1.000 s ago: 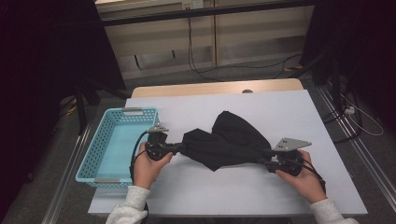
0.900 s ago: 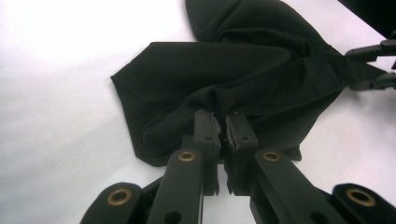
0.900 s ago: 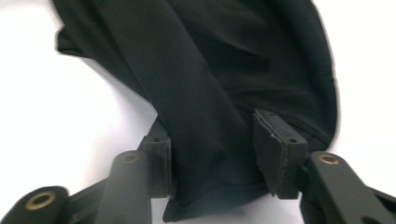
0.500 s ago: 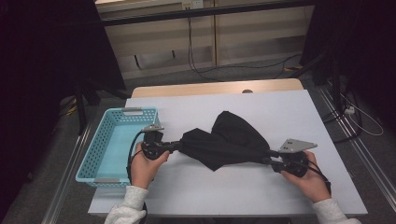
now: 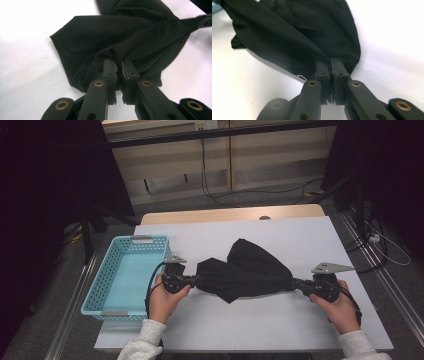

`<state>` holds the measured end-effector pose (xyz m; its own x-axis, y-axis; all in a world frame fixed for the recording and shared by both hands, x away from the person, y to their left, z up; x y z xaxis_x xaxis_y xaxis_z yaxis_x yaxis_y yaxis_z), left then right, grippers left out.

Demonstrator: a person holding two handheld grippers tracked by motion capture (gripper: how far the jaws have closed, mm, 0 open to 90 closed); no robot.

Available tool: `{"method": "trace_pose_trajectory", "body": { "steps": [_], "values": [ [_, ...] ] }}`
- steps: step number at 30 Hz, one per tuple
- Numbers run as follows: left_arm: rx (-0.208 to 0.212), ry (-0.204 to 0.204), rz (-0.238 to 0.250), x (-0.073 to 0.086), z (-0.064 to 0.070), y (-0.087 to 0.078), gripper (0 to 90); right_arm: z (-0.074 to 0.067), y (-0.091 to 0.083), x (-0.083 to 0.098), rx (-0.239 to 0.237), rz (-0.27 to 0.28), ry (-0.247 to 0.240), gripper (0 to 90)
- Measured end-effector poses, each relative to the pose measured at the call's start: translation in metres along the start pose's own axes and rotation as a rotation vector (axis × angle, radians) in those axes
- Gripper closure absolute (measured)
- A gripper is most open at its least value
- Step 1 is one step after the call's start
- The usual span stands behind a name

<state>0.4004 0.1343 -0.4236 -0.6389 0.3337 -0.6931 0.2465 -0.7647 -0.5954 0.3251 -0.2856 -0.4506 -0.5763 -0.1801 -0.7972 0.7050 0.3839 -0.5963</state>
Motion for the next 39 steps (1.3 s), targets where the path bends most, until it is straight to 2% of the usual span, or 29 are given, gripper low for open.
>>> {"method": "trace_pose_trajectory", "body": {
  "steps": [2, 5, 8, 14, 16, 18, 19, 20, 25, 29, 33, 35, 37, 39],
  "values": [
    [0.009, 0.005, 0.006, 0.000, 0.002, 0.002, 83.6, 0.004, -0.003, 0.001, -0.003, 0.006, 0.014, 85.4],
    [0.012, 0.013, 0.025, 0.000, 0.003, 0.002, 82.0, 0.005, -0.005, 0.004, -0.003, -0.002, 0.009, 85.4],
    [0.002, 0.030, 0.040, -0.001, 0.003, 0.002, 78.7, 0.004, -0.004, 0.004, -0.002, -0.011, 0.012, 85.3],
    [-0.002, 0.057, 0.081, 0.000, 0.002, 0.004, 55.8, 0.004, -0.003, 0.003, 0.000, -0.013, 0.015, 85.4],
    [-0.001, 0.067, 0.092, 0.000, 0.003, 0.004, 50.9, 0.004, -0.003, 0.004, -0.003, -0.015, 0.019, 85.3],
    [-0.012, 0.097, 0.093, -0.001, 0.004, 0.004, 42.6, 0.004, -0.003, 0.004, -0.004, -0.016, 0.015, 85.3],
    [-0.029, 0.130, 0.094, -0.001, 0.003, 0.005, 38.3, 0.004, -0.003, 0.004, -0.005, -0.016, 0.014, 85.3],
    [-0.040, 0.144, 0.094, -0.001, 0.003, 0.005, 34.5, 0.004, -0.003, 0.004, -0.005, -0.016, 0.013, 85.3],
    [-0.063, 0.176, 0.075, 0.002, -0.002, 0.009, 25.3, 0.004, -0.004, 0.004, -0.006, -0.016, 0.017, 85.3],
    [-0.066, 0.194, 0.069, 0.003, -0.002, 0.013, 24.5, 0.004, -0.004, 0.003, -0.008, -0.013, 0.021, 85.2],
    [-0.054, 0.213, 0.060, 0.004, -0.003, 0.021, 30.1, 0.005, -0.003, 0.004, -0.009, -0.018, 0.019, 85.2],
    [-0.039, 0.206, 0.051, 0.006, -0.003, 0.024, 38.7, 0.005, -0.003, 0.003, -0.008, -0.012, 0.019, 84.9],
    [-0.039, 0.217, 0.053, 0.007, -0.004, 0.026, 42.1, 0.005, -0.003, 0.003, -0.010, -0.010, 0.026, 84.0],
    [-0.016, 0.213, 0.048, 0.008, -0.002, 0.028, 52.2, 0.005, -0.003, 0.004, -0.016, -0.013, 0.028, 83.0]
  ]
}}
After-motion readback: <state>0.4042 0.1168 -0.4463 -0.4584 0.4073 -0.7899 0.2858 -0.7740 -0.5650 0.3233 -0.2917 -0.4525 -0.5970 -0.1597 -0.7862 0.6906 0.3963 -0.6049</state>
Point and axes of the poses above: each handheld gripper's, and its own axes: y roughly forward along the jaws, x roughly out of its underside, z roughly to its right, the point moved 1 cm from there along y, roughly forward along the jaws, and after that the axes turned 8 degrees about x, right-handed, at the moved point
